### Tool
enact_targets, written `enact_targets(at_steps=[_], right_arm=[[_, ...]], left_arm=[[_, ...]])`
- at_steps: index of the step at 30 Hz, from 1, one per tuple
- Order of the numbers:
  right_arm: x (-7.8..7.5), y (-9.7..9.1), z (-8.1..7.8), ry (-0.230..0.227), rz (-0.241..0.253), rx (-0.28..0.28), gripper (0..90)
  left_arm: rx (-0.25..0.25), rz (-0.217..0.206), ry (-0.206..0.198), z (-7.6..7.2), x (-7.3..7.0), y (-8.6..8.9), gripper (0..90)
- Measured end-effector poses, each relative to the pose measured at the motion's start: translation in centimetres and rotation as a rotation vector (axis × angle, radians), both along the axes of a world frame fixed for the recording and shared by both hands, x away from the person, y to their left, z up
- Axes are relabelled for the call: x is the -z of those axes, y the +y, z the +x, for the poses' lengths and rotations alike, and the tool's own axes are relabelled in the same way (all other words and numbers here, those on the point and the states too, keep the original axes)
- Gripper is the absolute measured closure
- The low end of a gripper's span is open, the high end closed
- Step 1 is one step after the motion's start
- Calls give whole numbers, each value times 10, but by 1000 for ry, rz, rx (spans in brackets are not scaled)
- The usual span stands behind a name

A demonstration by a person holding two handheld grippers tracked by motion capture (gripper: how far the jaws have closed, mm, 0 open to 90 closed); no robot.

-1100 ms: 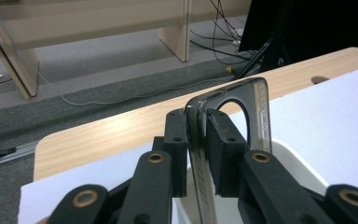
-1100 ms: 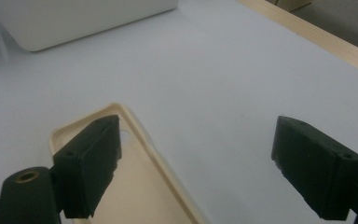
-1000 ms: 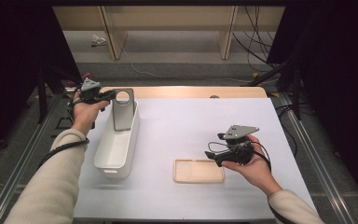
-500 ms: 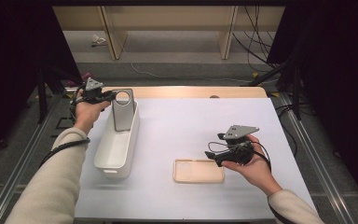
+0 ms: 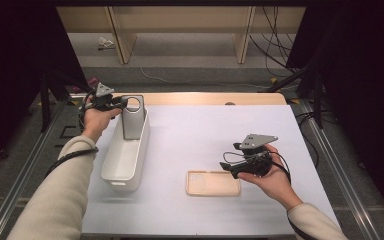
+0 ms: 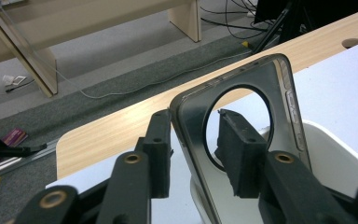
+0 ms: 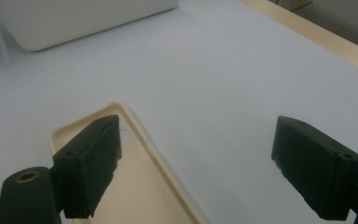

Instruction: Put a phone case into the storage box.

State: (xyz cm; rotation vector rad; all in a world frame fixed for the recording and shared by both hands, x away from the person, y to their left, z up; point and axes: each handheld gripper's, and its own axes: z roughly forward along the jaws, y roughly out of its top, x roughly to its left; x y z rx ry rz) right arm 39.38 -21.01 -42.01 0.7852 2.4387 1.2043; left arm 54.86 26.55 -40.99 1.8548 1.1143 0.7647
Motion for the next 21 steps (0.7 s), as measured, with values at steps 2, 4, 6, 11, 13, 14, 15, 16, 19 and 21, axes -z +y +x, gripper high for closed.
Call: enact_targets(at_steps=[2, 4, 6, 11, 13, 14, 15, 16, 19, 21], right_arm=[[0, 0, 0, 0, 1, 0, 165], [0, 0, 0, 2, 1, 1, 166], [0, 0, 0, 1, 0, 1, 165], [-1, 0, 0, 0, 3, 2, 165], [-1, 0, 0, 1, 2, 1, 165], [-1, 0, 0, 1, 2, 1, 165], [-1, 0, -1, 0, 2, 1, 166], [-1, 0, 0, 0, 2, 0, 165], [-1, 0, 0, 1, 2, 1, 165], [-1, 0, 0, 1, 3, 1, 165]], left_arm=[[2, 0, 0, 0, 1, 0, 622], [1, 0, 3, 0, 2, 0, 595], [1, -2, 6, 0, 2, -1, 562], [-5, 1, 8, 1, 2, -1, 495], [-1, -2, 16, 1, 2, -1, 466], [1, -4, 23, 1, 2, -1, 447], [1, -4, 29, 1, 2, -1, 427], [-2, 0, 30, 1, 2, -1, 408], [-12, -8, 30, -1, 2, -2, 352], [-15, -8, 31, -2, 0, -2, 320]])
